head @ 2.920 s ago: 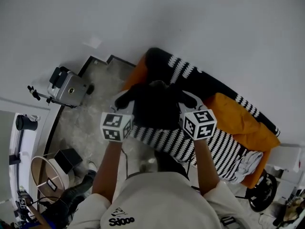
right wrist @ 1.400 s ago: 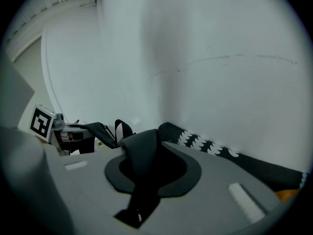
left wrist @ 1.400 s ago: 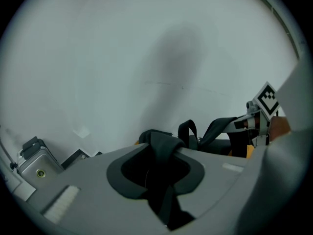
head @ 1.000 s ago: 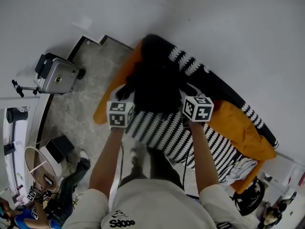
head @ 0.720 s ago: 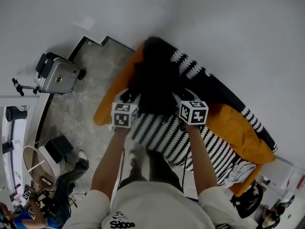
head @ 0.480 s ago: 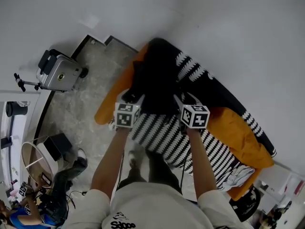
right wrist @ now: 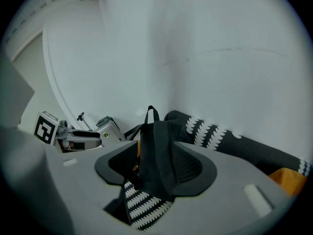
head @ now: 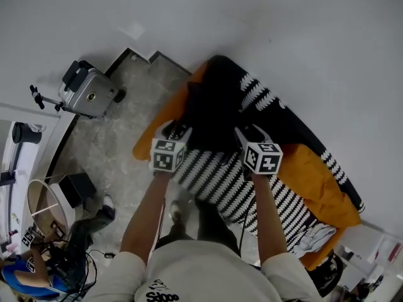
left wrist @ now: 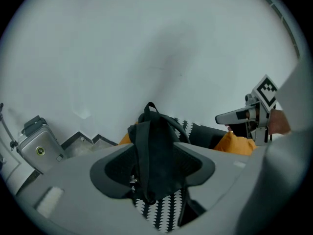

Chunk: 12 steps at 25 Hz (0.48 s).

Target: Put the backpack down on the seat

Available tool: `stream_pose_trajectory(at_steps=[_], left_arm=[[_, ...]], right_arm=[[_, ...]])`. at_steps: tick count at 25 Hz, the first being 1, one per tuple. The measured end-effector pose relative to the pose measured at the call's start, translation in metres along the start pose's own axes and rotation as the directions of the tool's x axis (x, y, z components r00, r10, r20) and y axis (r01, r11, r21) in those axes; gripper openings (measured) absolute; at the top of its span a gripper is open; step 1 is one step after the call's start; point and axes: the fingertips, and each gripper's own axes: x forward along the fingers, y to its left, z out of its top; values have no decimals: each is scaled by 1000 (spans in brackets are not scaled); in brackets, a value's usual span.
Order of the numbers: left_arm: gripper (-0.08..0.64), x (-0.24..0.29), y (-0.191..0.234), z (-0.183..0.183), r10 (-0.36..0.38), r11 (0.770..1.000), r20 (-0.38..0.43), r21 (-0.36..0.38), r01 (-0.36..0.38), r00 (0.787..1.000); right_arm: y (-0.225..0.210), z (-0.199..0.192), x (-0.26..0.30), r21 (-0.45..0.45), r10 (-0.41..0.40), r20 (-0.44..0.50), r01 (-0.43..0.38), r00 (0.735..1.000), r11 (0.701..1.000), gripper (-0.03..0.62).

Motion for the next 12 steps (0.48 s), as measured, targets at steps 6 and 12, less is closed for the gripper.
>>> stream_pose_trajectory(at_steps=[6, 12], left_arm=[[242, -53, 3, 2, 22, 1000, 58, -8, -22, 998], [121, -120, 17, 5, 77, 997, 117, -5, -77, 990]], right_arm=[[22, -2, -38, -14, -29, 26, 29, 999, 999, 189], [62, 0, -85, -22, -54, 89, 57, 995, 998, 94]])
